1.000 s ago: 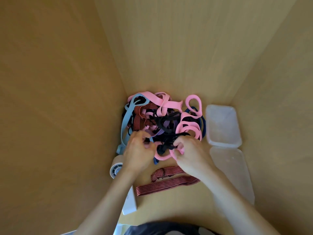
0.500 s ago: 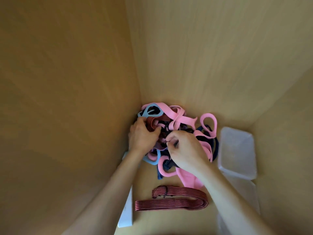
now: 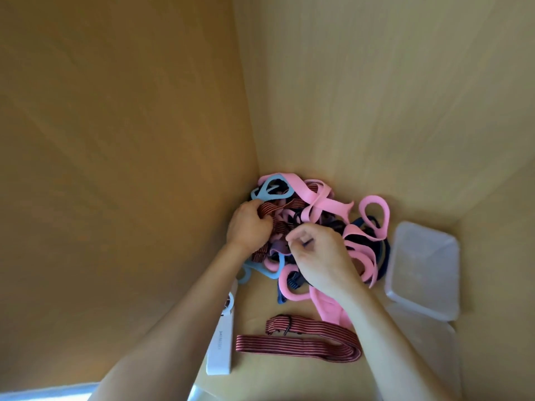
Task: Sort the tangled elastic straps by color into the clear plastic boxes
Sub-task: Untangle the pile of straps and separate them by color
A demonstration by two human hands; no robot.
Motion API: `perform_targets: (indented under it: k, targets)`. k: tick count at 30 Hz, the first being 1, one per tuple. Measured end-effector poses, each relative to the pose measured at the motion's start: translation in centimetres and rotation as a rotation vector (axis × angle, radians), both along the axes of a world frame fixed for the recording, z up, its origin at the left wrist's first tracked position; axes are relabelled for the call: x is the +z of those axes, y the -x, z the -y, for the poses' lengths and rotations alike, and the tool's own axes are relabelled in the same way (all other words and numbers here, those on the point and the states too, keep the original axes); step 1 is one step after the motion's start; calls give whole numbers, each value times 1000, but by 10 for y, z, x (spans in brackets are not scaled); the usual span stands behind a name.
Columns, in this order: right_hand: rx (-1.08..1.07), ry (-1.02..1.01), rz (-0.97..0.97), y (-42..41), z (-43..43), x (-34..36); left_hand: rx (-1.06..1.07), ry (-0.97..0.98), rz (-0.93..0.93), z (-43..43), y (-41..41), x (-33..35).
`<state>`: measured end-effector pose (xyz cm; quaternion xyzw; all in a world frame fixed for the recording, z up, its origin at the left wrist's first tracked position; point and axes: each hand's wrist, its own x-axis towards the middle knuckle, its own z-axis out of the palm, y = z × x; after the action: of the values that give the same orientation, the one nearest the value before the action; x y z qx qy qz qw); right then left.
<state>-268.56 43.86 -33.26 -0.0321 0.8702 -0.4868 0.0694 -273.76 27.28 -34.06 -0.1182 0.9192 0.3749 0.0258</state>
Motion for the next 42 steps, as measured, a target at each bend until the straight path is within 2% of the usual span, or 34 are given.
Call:
perform_targets:
  k: [3, 9, 13, 19, 25, 29, 32, 38, 42]
  targets:
    - [-14, 5, -7, 2, -2, 0, -24, -107, -136, -1, -6, 14]
    - [-76, 36, -37, 7, -14, 10, -127, -226, -280, -3, -17, 51]
    - [-140, 64, -83, 10, -23, 18, -189, -363, -339, -2, -23, 83]
    - [-232, 175, -100, 17, -29, 32, -294, -468, -402, -7, -36, 130]
    - [-116, 164, -69, 33, -23, 43, -433, -573, -480, -10, -50, 175]
    - [-34, 58, -81, 45, -16, 51, -517, -682, -532, -7, -60, 191]
    - [-54, 113, -71, 54, -13, 65, -510, -670, -573, 2, -62, 192]
    - [-232, 242, -182, 65, -22, 95, -222, -697, -467, 17, -53, 156]
    - [-287, 389, -255, 70, -26, 116, -199, -589, -308, 21, -39, 119]
